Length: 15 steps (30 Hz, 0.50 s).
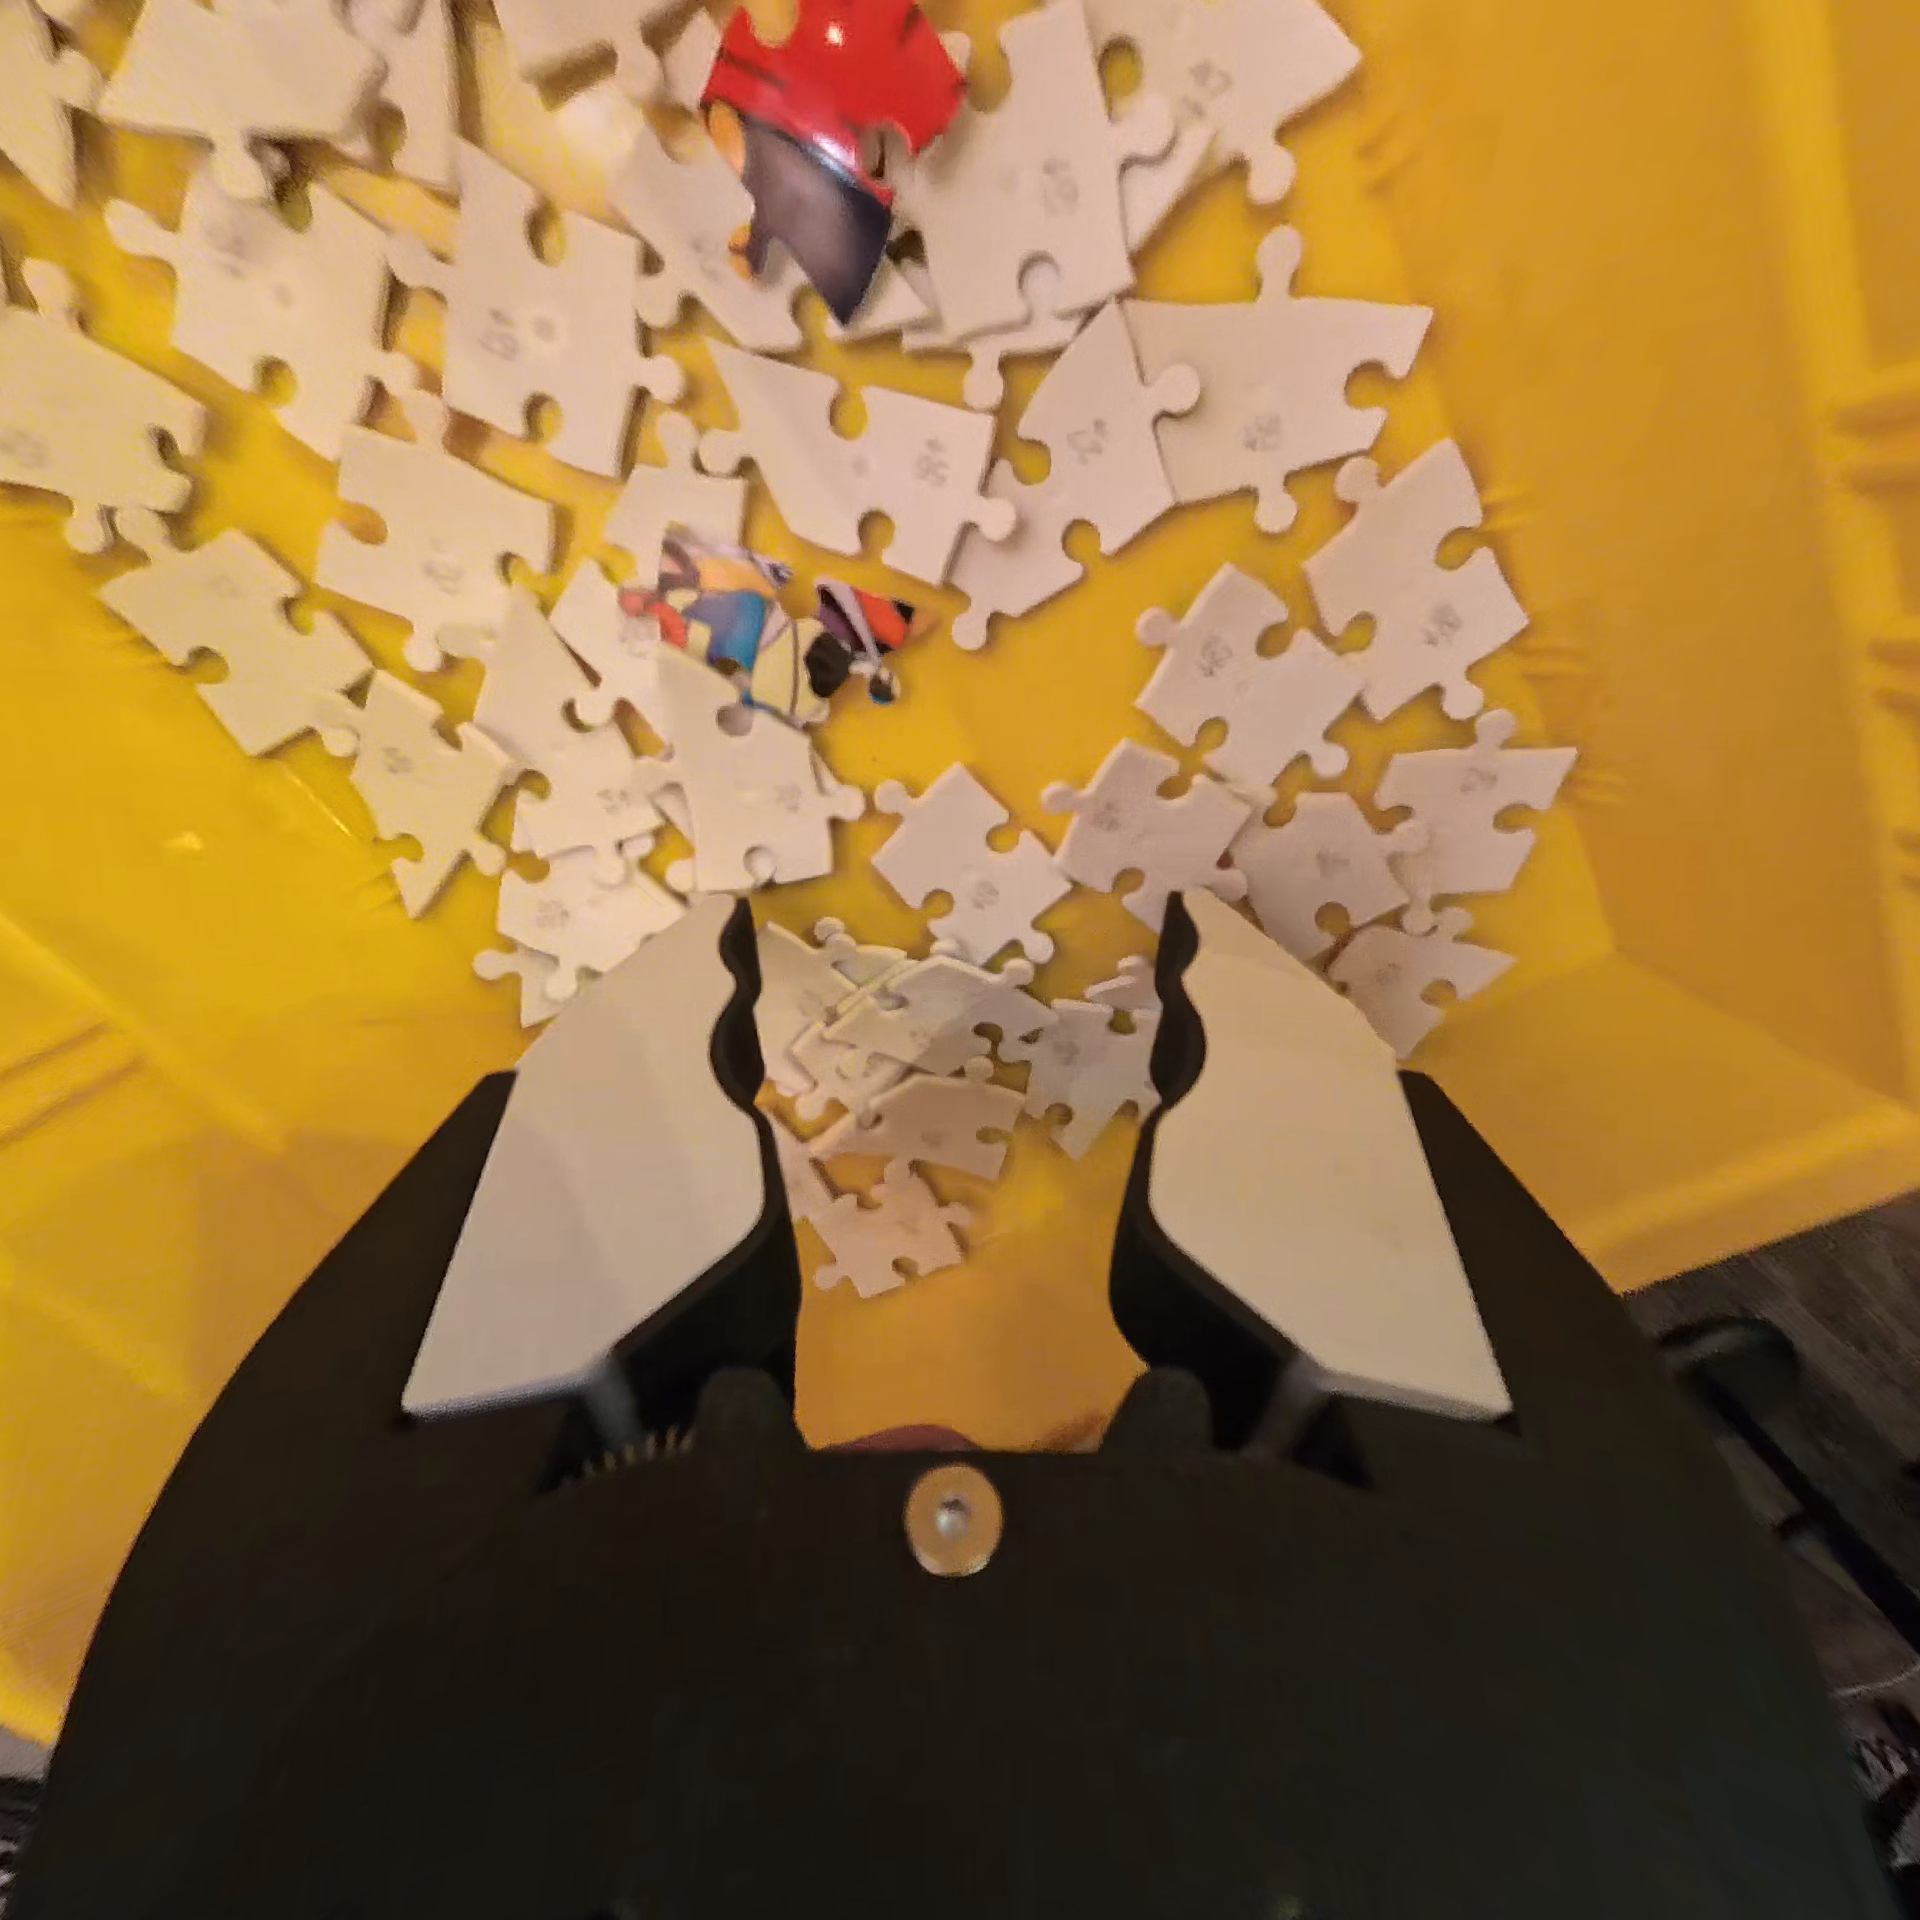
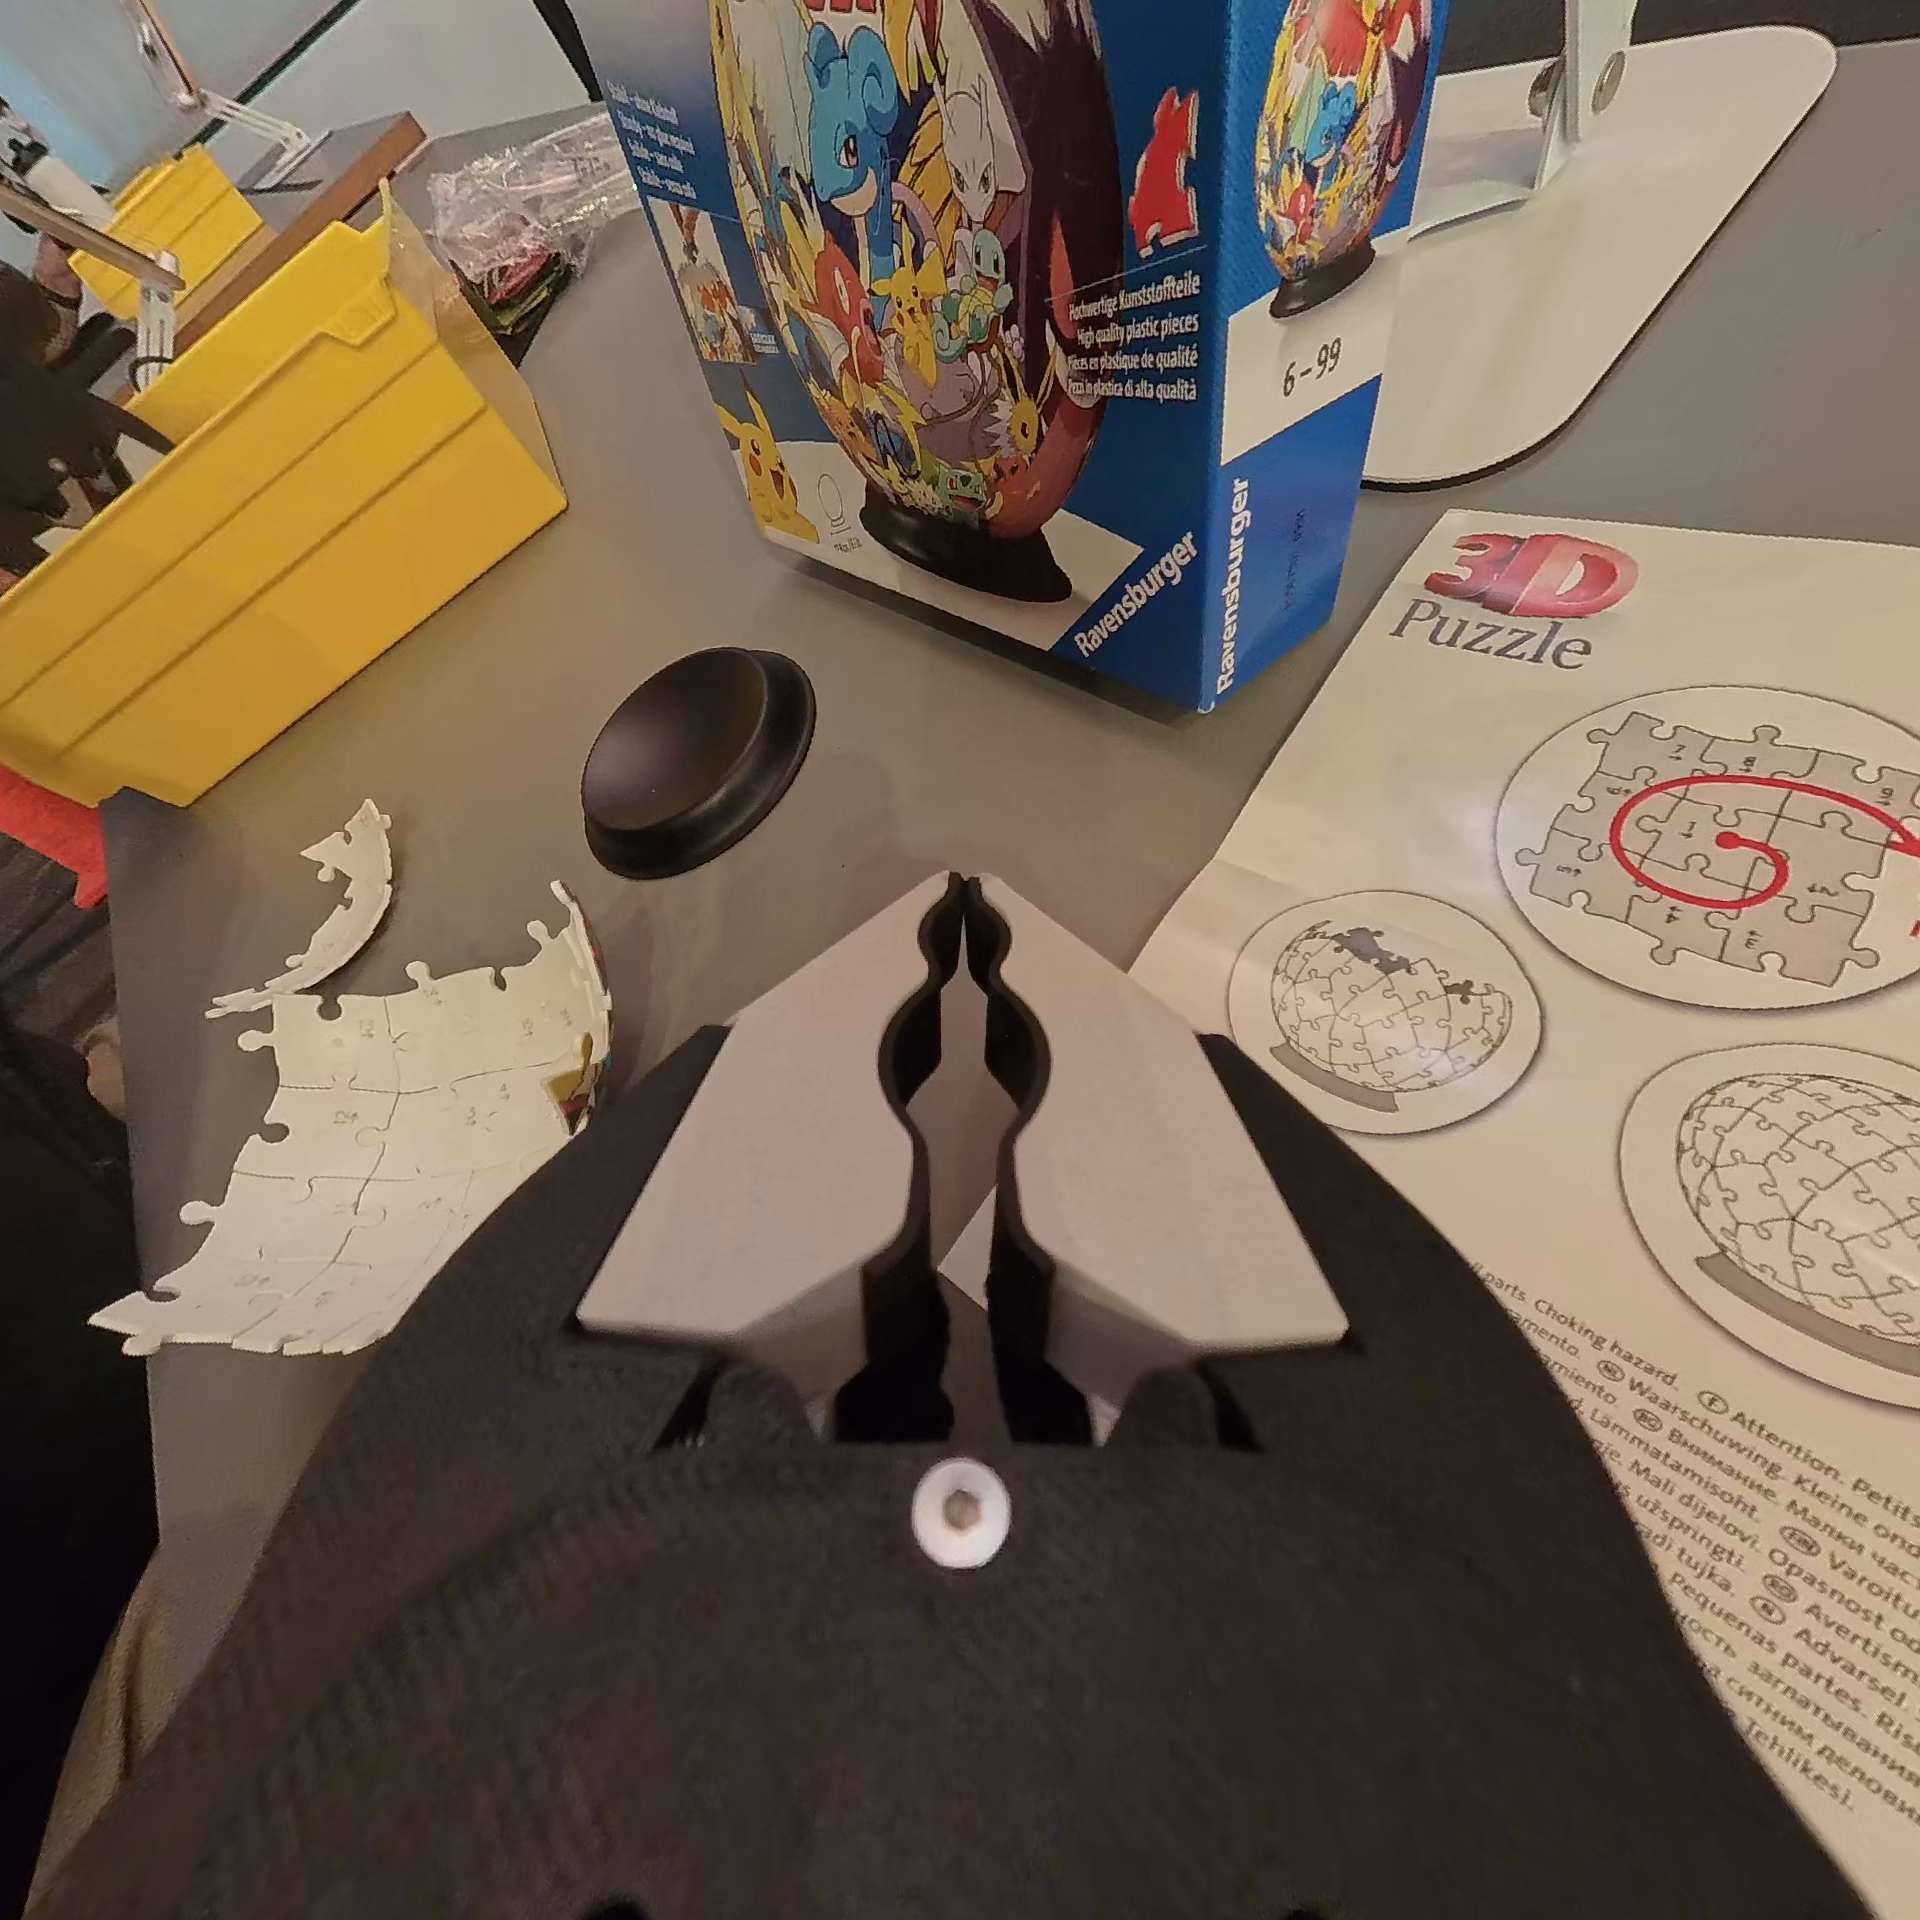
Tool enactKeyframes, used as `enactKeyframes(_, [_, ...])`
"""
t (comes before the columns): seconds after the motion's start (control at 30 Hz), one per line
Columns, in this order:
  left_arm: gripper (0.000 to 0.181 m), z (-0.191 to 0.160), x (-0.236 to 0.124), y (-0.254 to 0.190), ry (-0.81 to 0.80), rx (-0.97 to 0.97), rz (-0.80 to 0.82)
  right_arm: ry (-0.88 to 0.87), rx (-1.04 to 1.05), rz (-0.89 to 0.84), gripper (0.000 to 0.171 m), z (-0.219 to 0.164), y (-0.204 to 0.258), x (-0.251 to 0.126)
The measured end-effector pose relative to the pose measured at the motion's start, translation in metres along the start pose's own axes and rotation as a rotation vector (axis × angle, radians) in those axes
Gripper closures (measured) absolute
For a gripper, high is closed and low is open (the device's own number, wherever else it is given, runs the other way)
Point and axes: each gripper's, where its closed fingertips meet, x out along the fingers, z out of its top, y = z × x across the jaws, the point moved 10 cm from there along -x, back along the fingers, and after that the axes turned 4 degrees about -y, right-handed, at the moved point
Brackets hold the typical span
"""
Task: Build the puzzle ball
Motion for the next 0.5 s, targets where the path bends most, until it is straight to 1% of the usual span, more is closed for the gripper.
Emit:
enactKeyframes(0.1, [0.106,-0.004,-0.006,0.003,-0.010,-0.027,0.009,-0.001,0.001,0.003,0.171,0.000,0.000,0.000])
enactKeyframes(0.3, [0.111,-0.011,-0.018,0.016,-0.020,-0.069,0.107,-0.003,0.000,0.002,0.171,0.000,0.000,0.000])
enactKeyframes(0.43, [0.113,-0.016,-0.015,0.020,0.046,-0.079,0.163,-0.002,0.000,0.002,0.171,0.000,0.000,0.000])
enactKeyframes(0.5, [0.114,-0.017,-0.011,0.017,0.055,-0.080,0.134,-0.004,0.001,0.002,0.171,0.000,0.000,0.000])
